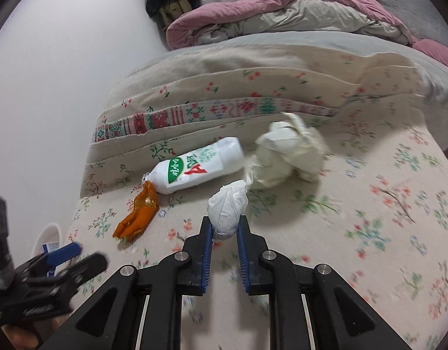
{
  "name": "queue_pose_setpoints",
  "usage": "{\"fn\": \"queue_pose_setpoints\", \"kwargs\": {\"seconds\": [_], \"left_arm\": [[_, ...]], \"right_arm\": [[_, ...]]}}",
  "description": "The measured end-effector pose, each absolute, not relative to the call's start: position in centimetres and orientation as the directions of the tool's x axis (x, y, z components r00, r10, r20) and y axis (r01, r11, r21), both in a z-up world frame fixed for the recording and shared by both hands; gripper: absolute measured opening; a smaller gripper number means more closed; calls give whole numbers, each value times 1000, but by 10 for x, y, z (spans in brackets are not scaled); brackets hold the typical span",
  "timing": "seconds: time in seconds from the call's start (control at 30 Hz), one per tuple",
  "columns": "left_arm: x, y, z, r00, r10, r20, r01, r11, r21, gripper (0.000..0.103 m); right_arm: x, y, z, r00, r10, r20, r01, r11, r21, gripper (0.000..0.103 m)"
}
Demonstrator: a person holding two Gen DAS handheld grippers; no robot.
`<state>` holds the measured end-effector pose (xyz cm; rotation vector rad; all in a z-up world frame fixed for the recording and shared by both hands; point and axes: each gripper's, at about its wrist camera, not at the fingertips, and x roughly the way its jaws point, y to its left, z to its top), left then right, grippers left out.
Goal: Collect trash
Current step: 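Grasp the white tissue ball with the right gripper while the left grasps the orange wrapper, then carry the orange wrapper and tissue ball toward the white bin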
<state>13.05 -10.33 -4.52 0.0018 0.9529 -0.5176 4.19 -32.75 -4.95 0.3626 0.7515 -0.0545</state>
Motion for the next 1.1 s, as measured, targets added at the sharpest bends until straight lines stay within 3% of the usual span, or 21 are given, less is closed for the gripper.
{"fn": "queue_pose_setpoints", "kwargs": {"seconds": [0.17,0.37,0.43,0.5,1.1], "left_arm": [[136,-120,-45,450,-485,-750,473,842,-261,74],[145,-128,-45,426,-524,-738,501,815,-290,42],[146,-132,-46,422,-518,-744,508,815,-279,24],[144,-138,-45,434,-501,-749,516,820,-249,17],[98,-119,-21,472,-485,-736,502,835,-228,14]], "right_arm": [[21,-337,-47,736,42,-675,199,940,276,17],[-1,-352,-43,731,19,-682,220,939,262,17],[-3,-353,-45,726,21,-688,227,936,268,17],[-7,-354,-46,722,23,-691,231,934,272,17],[-41,-329,-24,747,18,-665,201,947,252,17]]}}
